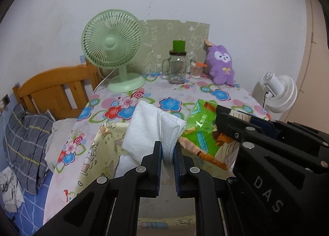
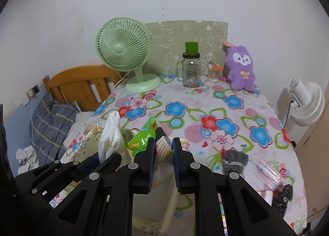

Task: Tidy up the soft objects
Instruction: 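Lift the white towel with the left tool and carry it over the box, then lower the towel into the box and open the left tool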

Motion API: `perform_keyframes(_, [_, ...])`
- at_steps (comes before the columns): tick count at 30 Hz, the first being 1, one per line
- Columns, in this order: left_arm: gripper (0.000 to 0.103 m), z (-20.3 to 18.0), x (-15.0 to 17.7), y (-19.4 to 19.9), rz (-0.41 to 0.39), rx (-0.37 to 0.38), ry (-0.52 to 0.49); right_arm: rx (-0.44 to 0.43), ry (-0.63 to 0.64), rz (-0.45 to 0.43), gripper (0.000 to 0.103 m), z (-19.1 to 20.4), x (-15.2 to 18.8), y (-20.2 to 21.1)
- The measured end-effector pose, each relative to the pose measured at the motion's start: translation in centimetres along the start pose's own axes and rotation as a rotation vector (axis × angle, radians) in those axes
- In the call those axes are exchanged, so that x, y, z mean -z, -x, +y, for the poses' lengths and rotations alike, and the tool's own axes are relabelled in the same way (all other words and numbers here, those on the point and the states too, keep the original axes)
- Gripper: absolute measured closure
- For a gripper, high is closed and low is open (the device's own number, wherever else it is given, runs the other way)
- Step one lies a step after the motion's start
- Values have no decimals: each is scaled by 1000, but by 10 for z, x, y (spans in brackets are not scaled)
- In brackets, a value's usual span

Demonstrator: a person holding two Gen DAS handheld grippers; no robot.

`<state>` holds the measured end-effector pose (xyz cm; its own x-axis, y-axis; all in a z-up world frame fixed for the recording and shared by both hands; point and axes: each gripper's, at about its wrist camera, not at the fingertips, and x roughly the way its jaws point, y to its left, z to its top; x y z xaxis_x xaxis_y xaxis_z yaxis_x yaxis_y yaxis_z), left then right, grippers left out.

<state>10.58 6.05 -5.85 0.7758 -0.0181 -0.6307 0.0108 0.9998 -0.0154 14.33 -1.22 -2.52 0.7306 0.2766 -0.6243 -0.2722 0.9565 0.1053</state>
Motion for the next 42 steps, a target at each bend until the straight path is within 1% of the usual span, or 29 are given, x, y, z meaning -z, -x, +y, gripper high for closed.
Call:
perform_keyframes(7, [94,15,11,-16,46,-34,8,-25,16,35,84,13,4,-21])
perform_keyframes(13, [93,26,17,-28,81,-43,13,-41,15,78,84,20,9,-40])
perform_keyframes(20, [89,29,25,-43,139,-21,19,-30,3,132,84,17,15,-62])
perform_keyframes(24, [88,28,27,-49,159,-7,31,-38,1,136,84,14,17,-70])
perform_keyframes(27, [84,27,26,-50,160,-5,35,-53,3,136,84,12,15,-75])
perform_keyframes(29, [79,25,25,-51,165,-5,38,-62,1,135,83,10,15,-76])
perform_keyframes(30, [74,25,24,-52,165,-4,40,-66,-1,132,82,9,14,-76])
perform_keyframes(31, [70,24,24,-52,167,-3,45,-75,0,132,78,8,14,-76])
perform_keyframes(33, [68,23,23,-52,167,-6,48,-89,3,139,77,7,13,-76])
perform_keyframes(34, [65,23,23,-52,167,-9,47,-96,4,143,74,7,14,-77])
perform_keyframes(36, [60,21,23,-50,163,-16,47,-104,9,148,64,7,14,-75])
perform_keyframes(37, [56,21,22,-50,162,-18,47,-103,12,147,49,7,14,-74])
perform_keyframes(38, [52,21,22,-48,157,-18,52,-107,13,140,41,6,14,-72])
perform_keyframes(39, [45,21,21,-46,152,-21,57,-126,16,131,39,6,14,-69])
perform_keyframes(40, [42,21,20,-44,147,-27,56,-116,19,126,31,6,14,-66])
perform_keyframes(41, [42,20,19,-42,142,-33,51,-106,23,121,28,6,14,-63])
perform_keyframes(42, [40,20,19,-40,139,-36,48,-112,29,113,27,7,13,-60])
